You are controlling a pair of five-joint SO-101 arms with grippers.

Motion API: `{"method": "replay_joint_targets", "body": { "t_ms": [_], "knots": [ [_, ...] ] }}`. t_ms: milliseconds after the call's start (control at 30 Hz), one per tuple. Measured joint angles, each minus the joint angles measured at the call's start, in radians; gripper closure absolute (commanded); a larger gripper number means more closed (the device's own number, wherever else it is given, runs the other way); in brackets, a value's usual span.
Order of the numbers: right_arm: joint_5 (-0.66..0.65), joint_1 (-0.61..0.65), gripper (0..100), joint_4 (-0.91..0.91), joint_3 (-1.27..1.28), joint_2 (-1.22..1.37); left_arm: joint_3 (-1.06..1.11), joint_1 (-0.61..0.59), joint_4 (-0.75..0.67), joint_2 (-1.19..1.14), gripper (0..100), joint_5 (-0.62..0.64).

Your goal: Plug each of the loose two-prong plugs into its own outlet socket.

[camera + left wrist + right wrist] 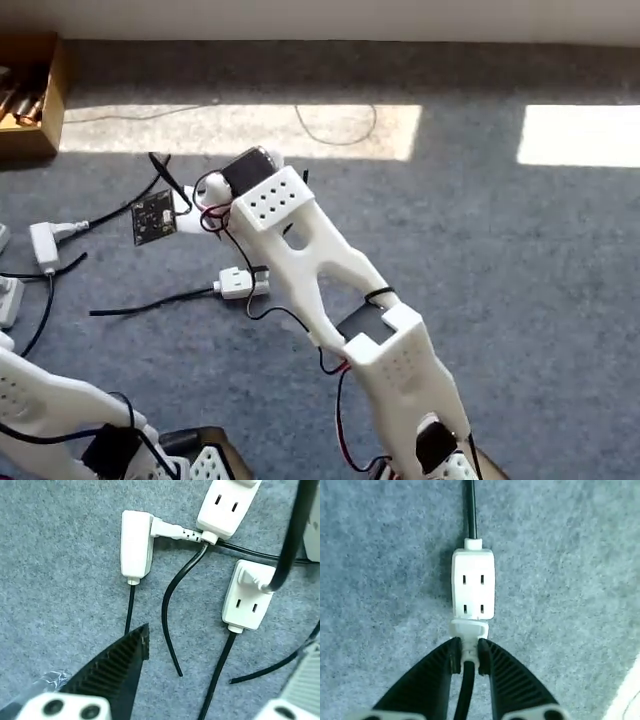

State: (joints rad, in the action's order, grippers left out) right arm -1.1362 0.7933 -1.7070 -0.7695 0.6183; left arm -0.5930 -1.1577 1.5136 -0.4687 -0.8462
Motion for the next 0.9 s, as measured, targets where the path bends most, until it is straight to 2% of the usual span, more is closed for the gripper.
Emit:
{"method": "replay_joint_targets", "body": {
  "t_ms": [900],
  "knots": [
    [0.000, 0.009, 99.1, 0.051, 0.000, 0.011, 0.000, 0.000, -0.002, 0.000, 56, 0.000]
  ]
}}
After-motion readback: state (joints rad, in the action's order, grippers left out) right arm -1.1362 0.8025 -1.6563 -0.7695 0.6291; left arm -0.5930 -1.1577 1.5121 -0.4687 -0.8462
